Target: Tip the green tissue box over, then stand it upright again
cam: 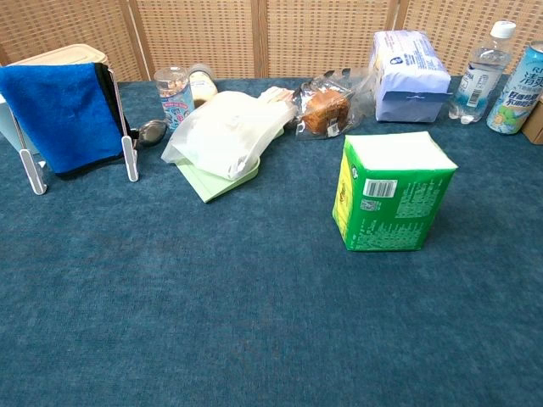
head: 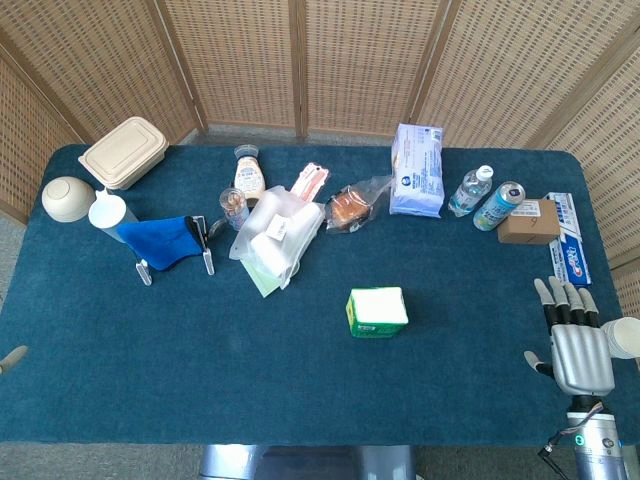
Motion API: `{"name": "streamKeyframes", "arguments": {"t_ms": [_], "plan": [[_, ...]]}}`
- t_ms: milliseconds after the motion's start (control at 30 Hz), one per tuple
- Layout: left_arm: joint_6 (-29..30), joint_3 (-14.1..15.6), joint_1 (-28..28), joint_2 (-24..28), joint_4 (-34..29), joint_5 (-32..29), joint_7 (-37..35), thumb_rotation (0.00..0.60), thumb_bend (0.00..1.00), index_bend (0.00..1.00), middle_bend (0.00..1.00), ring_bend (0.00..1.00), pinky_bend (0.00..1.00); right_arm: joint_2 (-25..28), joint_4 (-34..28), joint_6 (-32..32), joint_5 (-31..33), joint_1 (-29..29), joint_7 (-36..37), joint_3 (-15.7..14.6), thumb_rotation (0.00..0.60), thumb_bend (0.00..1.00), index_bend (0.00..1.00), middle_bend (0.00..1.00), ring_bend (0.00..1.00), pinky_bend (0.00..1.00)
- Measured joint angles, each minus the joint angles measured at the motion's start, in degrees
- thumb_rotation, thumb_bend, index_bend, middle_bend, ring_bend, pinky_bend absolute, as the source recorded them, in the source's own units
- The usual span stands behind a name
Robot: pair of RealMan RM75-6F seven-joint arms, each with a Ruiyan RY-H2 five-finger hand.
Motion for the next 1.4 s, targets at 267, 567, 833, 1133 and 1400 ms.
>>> {"name": "streamKeyframes", "arguments": {"t_ms": [267,567,833,1133,1400], "plan": [[-0.10,0.24,0.03,0.17,-0.43,0.75,0.16,0.600,0.09,0.00,0.00,0.00,0.00,0.09,-0.16,-0.27,-0.50,0.11,0.45,-0.24,0.600,0.00,0.00,0.00,0.00,0.00],[0.40,0.31,0.39,0.44,-1.12,1.01,0.25,0.600,0.09,0.00,0.00,0.00,0.00,0.93,-4.76,-3.03,-2.50,2.34,0.12,-0.36,0.600,0.00,0.00,0.00,0.00,0.00],[0.34,0.28,0.51,0.55,-1.30,0.65,0.21,0.600,0.09,0.00,0.00,0.00,0.00,2.98,-14.92,-11.69,-0.20,7.92,-6.76,1.06,0.600,0.00,0.00,0.00,0.00,0.00],[-0.34,0.12,0.27,0.55,-1.11,0.03,0.14,0.600,0.09,0.00,0.00,0.00,0.00,2.53,-23.36,-17.99,9.18,14.89,-18.49,3.87,0.600,0.00,0.00,0.00,0.00,0.00],[-0.47,0.03,0.24,0.64,-0.82,-0.22,-0.25,0.600,0.09,0.00,0.00,0.00,0.00,-1.47,-27.03,-20.00,24.22,22.67,-30.28,6.17,0.600,0.00,0.00,0.00,0.00,0.00]]}}
